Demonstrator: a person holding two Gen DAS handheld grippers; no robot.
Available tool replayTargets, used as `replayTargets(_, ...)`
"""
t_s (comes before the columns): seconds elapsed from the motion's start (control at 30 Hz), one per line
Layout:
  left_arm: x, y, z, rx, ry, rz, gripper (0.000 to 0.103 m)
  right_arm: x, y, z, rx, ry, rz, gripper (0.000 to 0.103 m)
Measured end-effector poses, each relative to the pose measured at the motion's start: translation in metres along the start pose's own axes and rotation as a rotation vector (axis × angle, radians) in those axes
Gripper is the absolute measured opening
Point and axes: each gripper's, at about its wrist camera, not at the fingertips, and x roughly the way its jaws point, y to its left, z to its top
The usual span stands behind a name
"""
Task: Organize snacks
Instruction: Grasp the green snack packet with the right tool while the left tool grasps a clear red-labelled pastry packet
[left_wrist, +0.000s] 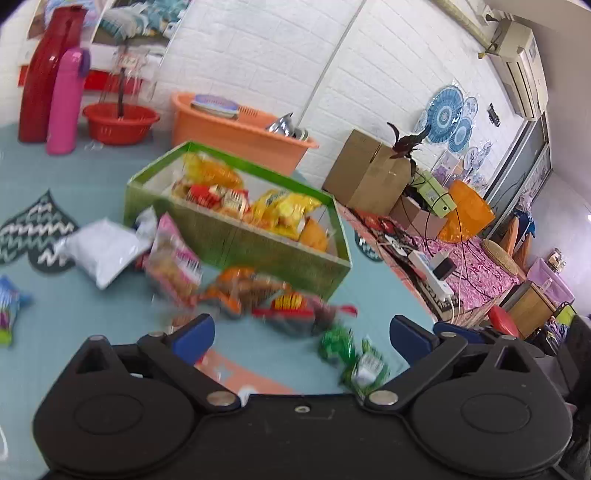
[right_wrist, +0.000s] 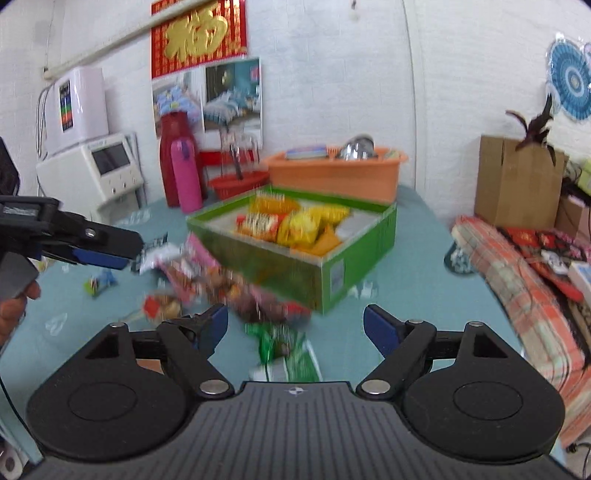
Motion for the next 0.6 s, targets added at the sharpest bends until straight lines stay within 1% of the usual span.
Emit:
replayTargets(0.07, -0.002, 0.007, -0.013, -0.032, 0.022, 0.004, 0.103, 0.009, 0.0, -0.013, 0.01, 0.065, -0.008, 0.103)
replayTargets(0.13, -0.004, 0.011, -0.022, -0.042, 0.042, 0.009, 0.103, 0.02, 0.004, -0.023, -0.001, 0.109, -0.019, 0.103)
replayTargets(0.23, -0.008, 0.013, -0.032, -0.038, 0.05, 0.025, 0.103, 0.031, 0.014, -0.034, -0.049, 0.133, -0.013, 0.103)
replayTargets(0.33, -0.009, 0.014, -0.036, -0.035, 0.054, 0.037, 0.103, 0.039, 0.022, -0.038, -0.065, 0.141, -0.001, 0.103)
replayTargets(0.37, -0.008, 0.014, -0.036, -0.034, 0.056, 0.042, 0.103, 0.04, 0.025, -0.039, -0.069, 0.145, 0.007, 0.098)
replayTargets(0.4, -0.007, 0.014, -0.037, -0.033, 0.059, 0.043, 0.103, 0.041, 0.029, -0.04, -0.081, 0.148, 0.008, 0.081)
replayTargets(0.43, -0.006, 0.013, -0.037, -0.029, 0.062, 0.035, 0.103, 0.039, 0.032, -0.04, -0.098, 0.143, 0.014, 0.079)
replayTargets(0.53, 0.001, 0.01, -0.037, -0.017, 0.069, 0.006, 0.103, 0.031, 0.038, -0.044, -0.108, 0.151, 0.108, 0.078)
replayTargets(0.6, 0.005, 0.008, -0.036, -0.012, 0.064, 0.005, 0.103, 0.026, 0.043, -0.047, -0.124, 0.152, 0.13, 0.078)
